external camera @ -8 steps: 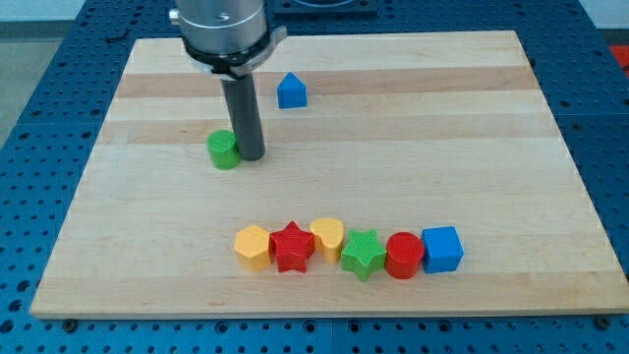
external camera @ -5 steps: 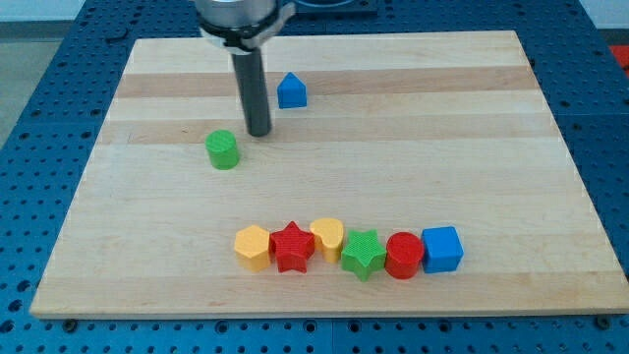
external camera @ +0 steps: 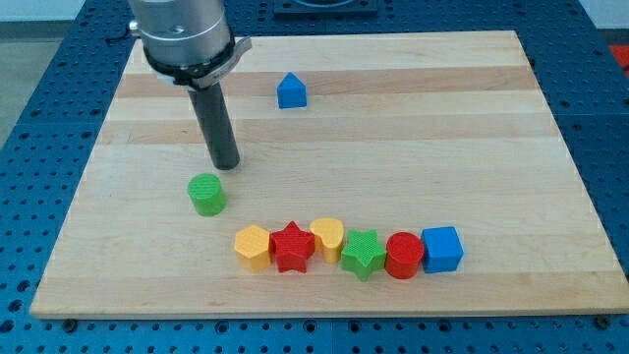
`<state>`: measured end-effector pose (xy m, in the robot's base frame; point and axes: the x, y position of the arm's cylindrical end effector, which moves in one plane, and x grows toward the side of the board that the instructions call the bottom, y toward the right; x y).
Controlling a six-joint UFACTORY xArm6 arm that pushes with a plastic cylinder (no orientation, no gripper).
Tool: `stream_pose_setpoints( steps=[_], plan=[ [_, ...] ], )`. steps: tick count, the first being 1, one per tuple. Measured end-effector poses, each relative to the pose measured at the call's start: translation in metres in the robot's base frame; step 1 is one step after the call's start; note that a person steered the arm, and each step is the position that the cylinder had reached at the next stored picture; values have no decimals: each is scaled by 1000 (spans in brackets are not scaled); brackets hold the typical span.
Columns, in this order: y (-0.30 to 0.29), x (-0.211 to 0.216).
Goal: Move green circle closer to yellow hexagon
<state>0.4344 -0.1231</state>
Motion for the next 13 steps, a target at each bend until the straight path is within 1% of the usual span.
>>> stream_pose_setpoints(
  steps=[1, 2, 4, 5, 6, 7, 8, 9, 10, 11, 12, 13],
  plan=[
    [2, 2],
    [1, 22],
    [-27, 50],
    [-26, 50],
    [-24, 31],
    [-49, 26],
    [-69, 36],
    [-70, 53],
    [-67, 69],
    [-44, 91],
    [-28, 89],
    [-3, 71]
  ],
)
